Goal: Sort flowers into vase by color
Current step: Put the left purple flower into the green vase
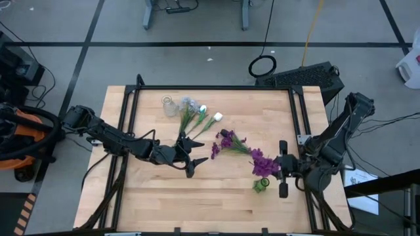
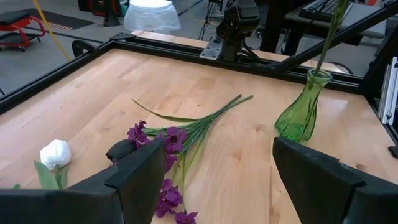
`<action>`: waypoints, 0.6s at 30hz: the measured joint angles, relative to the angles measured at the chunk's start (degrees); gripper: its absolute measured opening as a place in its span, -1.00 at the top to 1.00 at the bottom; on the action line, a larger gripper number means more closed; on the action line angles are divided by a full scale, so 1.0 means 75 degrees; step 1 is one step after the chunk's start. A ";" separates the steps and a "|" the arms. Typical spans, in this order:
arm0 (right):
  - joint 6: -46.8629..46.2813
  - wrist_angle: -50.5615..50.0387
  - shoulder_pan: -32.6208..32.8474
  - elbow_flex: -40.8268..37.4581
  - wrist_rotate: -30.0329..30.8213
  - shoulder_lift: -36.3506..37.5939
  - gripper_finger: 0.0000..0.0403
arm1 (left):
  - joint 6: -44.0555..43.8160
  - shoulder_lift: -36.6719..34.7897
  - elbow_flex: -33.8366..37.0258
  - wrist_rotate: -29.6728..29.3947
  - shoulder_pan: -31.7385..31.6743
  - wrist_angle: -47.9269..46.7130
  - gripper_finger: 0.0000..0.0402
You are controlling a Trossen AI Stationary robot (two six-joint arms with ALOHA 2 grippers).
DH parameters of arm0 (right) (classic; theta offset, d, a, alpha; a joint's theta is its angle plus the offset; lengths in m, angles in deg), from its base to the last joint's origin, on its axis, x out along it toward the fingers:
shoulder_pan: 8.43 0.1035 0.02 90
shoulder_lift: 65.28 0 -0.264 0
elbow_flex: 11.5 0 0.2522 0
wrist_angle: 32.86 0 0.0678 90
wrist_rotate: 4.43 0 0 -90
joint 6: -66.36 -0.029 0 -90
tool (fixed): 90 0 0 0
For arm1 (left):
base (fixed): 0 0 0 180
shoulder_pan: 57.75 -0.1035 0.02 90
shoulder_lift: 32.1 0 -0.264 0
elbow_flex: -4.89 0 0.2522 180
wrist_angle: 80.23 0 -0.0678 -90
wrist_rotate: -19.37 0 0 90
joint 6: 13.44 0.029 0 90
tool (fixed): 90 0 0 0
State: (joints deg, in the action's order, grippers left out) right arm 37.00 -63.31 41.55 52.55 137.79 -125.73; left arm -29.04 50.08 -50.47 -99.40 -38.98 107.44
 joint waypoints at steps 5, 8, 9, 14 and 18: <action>-0.0003 0.0000 0.0000 0.0000 -0.0005 -0.0251 0.98 | -0.0001 0.0010 0.0000 0.0000 0.0000 -0.0002 -0.49; -0.0056 0.0002 0.0000 0.0000 -0.0005 -0.0349 0.98 | -0.0006 0.0108 0.0000 0.0000 0.0000 0.0002 -0.49; -0.0078 -0.0002 0.0000 0.0000 -0.0005 -0.0370 0.98 | -0.0018 0.0157 0.0000 0.0000 0.0000 0.0007 -0.49; -0.0145 -0.0029 0.0000 0.0000 -0.0024 -0.0481 0.98 | -0.0082 0.0457 0.0000 0.0000 0.0000 0.0086 -0.49; -0.0146 -0.0063 0.0000 0.0000 -0.0036 -0.0592 0.98 | -0.0087 0.0666 0.0000 0.0000 0.0000 0.0306 -0.49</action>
State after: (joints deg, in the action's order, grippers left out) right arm 35.91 -63.78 41.55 52.55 137.52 -130.18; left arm -29.69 55.07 -50.47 -99.40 -38.98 109.74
